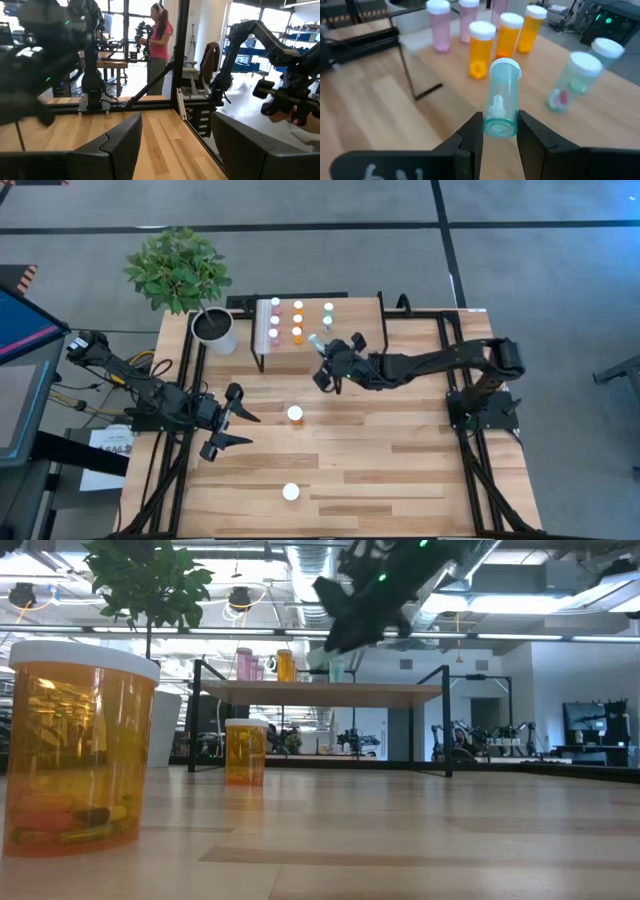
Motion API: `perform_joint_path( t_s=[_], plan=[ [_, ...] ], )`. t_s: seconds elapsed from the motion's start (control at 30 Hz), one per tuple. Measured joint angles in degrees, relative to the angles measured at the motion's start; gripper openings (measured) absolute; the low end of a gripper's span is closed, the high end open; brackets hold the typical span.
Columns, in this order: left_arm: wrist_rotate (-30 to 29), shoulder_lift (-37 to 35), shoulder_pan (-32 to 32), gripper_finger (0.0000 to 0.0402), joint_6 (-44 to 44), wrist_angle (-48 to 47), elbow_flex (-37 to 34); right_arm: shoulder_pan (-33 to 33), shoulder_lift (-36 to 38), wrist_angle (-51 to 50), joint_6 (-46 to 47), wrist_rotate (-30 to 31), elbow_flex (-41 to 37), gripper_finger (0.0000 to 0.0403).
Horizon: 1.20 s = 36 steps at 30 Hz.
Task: Pick and place medicine bottles onto shelf by color
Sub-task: Put the blue pill bottle on the shelf aligned with the other blue pill bottles
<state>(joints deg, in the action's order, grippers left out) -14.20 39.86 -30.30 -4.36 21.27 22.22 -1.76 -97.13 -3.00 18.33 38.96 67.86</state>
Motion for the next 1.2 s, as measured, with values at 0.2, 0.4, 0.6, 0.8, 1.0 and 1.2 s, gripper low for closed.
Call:
perform_joint_path(
  t_s=[0.2,0.4,0.6,0.8,1.0,1.2],
  plan=[
    [-1.52,0.13,0.00,0.0226,-1.42,0.04,0.00,6.96,5.43,-8.05,3.58,2.19,-0.03,0.0111],
    [-2.09,4.42,0.02,0.0226,-1.42,3.82,-0.02,16.14,7.78,-6.22,3.70,6.97,-0.01,0.0110],
    [1.06,10.03,-0.02,0.0227,1.17,12.36,-0.02,23.18,8.05,10.96,0.87,8.57,-7.16,0.0109],
    [0.39,11.76,0.02,0.0236,1.11,13.62,-0.02,25.29,7.74,41.13,-6.29,-3.21,-18.66,0.0109],
    [0.21,17.23,1.27,0.0251,1.48,20.23,0.77,24.76,4.22,67.76,-10.63,-14.82,-25.29,0.0109],
    [0.24,27.05,3.29,0.0271,3.85,31.81,2.95,22.48,-4.31,85.94,-11.29,-24.10,-24.06,0.0109]
  ],
)
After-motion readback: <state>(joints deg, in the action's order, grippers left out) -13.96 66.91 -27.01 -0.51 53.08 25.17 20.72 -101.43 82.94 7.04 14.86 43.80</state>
